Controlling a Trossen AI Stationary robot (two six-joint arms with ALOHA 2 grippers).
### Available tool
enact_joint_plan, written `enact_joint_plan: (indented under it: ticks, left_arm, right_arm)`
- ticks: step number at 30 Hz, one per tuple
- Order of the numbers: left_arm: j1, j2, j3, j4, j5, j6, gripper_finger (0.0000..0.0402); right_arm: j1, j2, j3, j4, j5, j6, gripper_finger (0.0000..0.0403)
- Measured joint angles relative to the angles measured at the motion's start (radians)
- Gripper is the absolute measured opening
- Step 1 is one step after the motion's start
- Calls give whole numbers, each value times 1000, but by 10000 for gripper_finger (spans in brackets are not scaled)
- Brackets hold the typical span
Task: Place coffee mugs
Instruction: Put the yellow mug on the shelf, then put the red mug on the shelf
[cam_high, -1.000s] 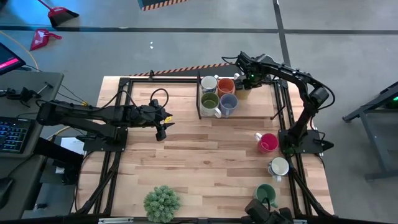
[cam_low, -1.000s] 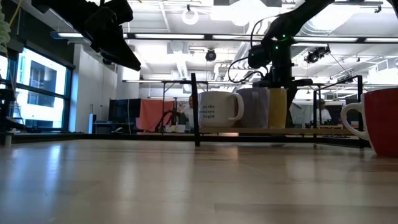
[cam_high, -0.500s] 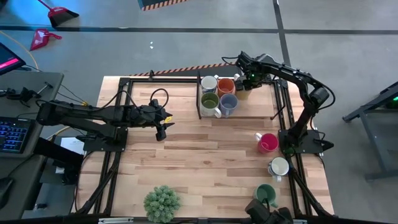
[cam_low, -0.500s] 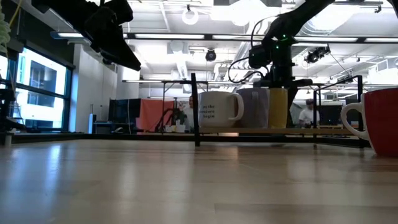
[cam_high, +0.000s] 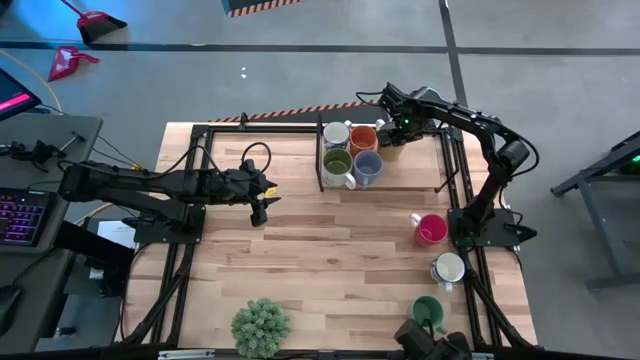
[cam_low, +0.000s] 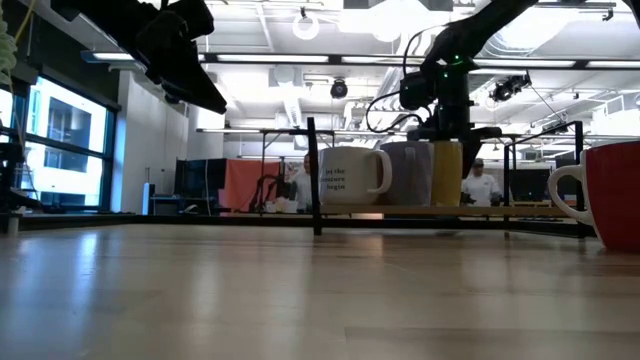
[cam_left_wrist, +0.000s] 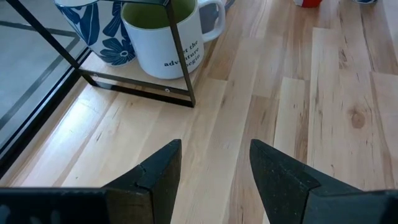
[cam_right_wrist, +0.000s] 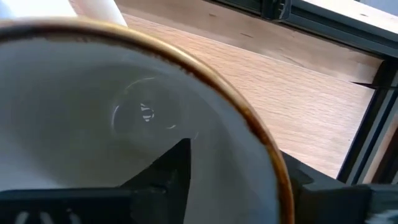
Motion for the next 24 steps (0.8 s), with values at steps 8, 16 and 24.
enact_joint_plan:
  ticks: [8,16,24]
  left_arm:
    - [0,0,0,0,0,8,180]
    - [0,0,0,0,0,8,180]
    - [0,0,0,0,0,8,180]
  right_arm:
    - [0,0,10,-9,-1,0,163]
    - [0,0,177,-150,-1,0,163]
    - [23,0,404,-353,19,-6,163]
